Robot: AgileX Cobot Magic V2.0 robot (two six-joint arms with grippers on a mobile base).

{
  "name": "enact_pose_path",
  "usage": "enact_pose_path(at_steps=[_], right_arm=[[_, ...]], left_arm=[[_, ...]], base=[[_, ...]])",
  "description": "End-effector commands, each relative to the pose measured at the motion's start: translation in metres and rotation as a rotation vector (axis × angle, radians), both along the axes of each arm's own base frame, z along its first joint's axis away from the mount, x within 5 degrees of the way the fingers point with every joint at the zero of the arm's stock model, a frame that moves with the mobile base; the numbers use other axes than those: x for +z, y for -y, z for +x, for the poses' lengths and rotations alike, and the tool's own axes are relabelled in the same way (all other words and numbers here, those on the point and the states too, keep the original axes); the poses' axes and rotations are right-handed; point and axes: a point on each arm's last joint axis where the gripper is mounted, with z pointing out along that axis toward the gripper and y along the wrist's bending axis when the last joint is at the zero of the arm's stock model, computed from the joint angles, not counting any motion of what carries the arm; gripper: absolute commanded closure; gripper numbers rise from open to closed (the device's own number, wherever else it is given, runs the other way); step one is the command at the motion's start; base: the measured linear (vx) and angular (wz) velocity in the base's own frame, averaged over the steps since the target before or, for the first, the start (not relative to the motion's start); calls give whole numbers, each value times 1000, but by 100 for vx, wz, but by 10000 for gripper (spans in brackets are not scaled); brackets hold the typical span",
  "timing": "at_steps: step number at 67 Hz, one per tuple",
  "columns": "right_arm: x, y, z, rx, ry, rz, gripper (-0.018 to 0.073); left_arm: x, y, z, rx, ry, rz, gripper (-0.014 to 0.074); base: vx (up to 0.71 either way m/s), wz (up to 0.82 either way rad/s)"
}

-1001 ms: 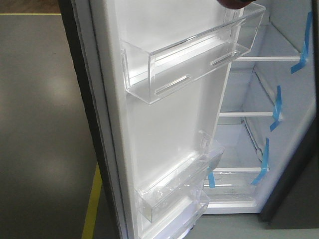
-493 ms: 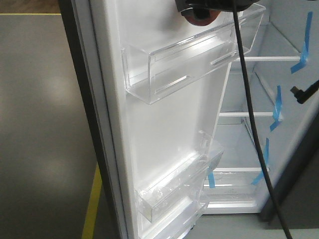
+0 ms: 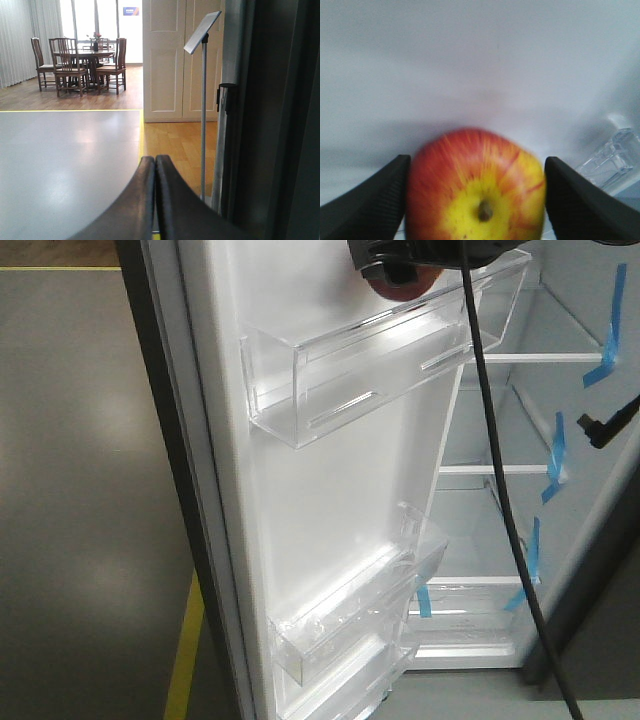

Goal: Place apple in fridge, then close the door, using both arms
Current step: 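Lower the apple into the upper door bin and open the right gripper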

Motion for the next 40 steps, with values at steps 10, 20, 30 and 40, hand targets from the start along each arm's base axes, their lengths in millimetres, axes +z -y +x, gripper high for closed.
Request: enact_pose_path(at_steps=[10, 20, 30, 40], right_arm=[[47, 17, -31, -5, 172, 76, -32], [56, 27, -49, -12, 154, 71, -32], [64, 39, -74, -16, 118, 56, -32], [64, 50, -102, 13, 116, 79, -32]], left_arm=[[-2, -1, 0, 6, 63, -15, 602], [-2, -1, 0, 6, 63, -15, 602], [-2, -1, 0, 6, 63, -15, 602], [-2, -1, 0, 6, 63, -15, 602]], base=[[0, 0], [0, 0], [0, 0], [0, 0]])
